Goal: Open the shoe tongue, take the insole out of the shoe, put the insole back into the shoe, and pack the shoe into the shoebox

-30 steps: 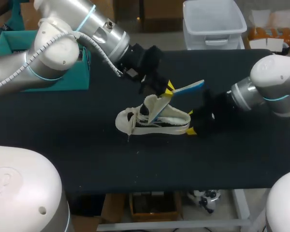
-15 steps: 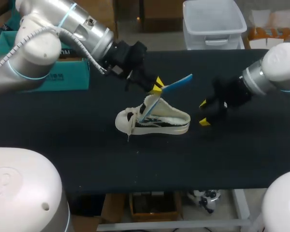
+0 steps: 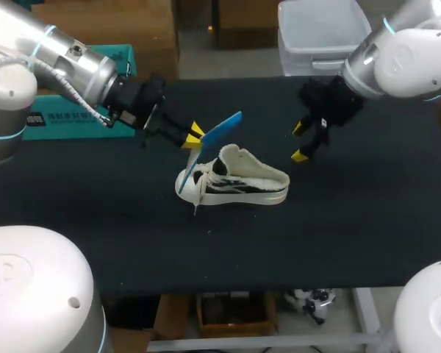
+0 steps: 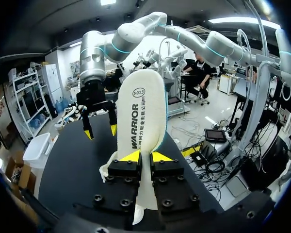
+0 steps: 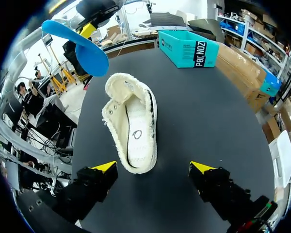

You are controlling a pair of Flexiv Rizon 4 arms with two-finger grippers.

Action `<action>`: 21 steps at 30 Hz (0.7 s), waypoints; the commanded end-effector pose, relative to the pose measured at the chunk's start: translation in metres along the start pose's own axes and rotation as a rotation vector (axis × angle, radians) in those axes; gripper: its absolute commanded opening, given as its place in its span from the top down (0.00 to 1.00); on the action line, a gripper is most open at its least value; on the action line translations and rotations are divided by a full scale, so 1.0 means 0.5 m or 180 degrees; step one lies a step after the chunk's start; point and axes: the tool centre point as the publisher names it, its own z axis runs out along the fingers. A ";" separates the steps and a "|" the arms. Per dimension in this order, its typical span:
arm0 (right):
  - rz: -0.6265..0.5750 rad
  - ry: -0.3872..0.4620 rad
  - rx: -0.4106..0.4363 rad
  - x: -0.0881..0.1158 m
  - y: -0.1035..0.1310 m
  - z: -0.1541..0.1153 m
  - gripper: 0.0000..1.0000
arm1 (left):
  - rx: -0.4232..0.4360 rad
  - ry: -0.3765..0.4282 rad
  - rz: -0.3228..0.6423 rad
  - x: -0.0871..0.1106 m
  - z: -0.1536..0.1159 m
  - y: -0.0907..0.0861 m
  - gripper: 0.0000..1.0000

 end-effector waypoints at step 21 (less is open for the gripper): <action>-0.0007 -0.0236 0.1364 0.015 0.130 0.096 0.00 | 0.0078 -0.0551 -0.0387 0.121 -0.147 0.153 1.00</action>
